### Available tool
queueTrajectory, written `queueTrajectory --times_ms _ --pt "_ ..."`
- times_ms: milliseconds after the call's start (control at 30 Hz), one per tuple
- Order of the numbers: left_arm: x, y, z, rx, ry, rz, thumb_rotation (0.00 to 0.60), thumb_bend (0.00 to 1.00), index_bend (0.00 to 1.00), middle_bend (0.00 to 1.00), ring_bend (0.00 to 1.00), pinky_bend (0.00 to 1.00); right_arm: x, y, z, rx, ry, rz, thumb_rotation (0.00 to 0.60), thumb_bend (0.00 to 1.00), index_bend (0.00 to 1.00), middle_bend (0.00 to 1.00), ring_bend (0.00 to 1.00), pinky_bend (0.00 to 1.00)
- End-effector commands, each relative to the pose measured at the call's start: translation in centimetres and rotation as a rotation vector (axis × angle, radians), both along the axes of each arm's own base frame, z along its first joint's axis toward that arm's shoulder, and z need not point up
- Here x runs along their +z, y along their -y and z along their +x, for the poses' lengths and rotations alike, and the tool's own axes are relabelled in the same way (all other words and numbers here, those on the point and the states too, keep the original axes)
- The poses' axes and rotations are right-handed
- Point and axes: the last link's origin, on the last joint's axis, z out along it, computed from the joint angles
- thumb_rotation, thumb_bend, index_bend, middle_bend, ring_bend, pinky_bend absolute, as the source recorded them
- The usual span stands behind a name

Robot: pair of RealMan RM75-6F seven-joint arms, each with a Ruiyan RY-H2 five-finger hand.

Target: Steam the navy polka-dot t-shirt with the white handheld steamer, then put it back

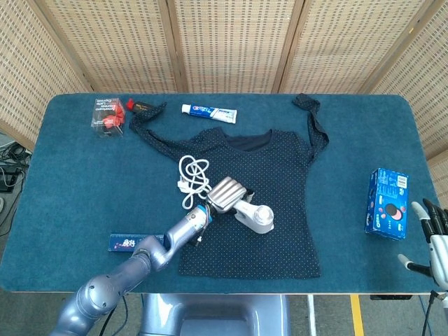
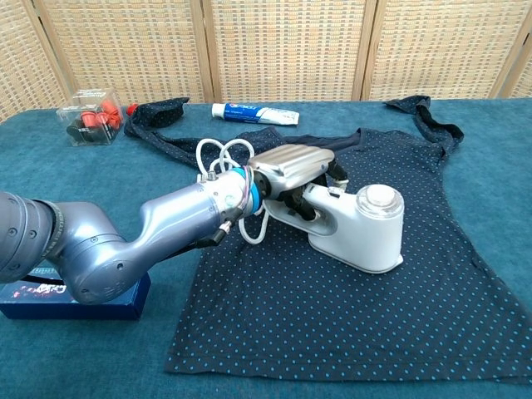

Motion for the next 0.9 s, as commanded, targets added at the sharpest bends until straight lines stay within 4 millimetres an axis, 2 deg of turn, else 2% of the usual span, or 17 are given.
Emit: queueTrajectory --times_ms 33,433,900 --pt "-0.1 0.1 -0.3 -0.015 -0.017 0.002 0.600 0.75 1.00 0.87 0.77 0.86 0.0 0.0 0.0 0.001 0.000 -0.001 0.600 0.00 0.03 0.00 0.00 0.00" --pt "0.8 -0.7 -1.6 -0.054 -0.074 0.033 0.600 0.75 1.00 0.87 0.77 0.86 0.2 -0.2 0.2 0.009 0.000 -0.007 0.600 0.00 0.03 0.00 0.00 0.00" --pt "4.9 -3.4 -6.4 -0.016 -0.146 0.118 0.600 0.75 1.00 0.87 0.77 0.85 -0.1 -0.4 0.5 0.020 -0.005 0.000 0.600 0.00 0.03 0.00 0.00 0.00"
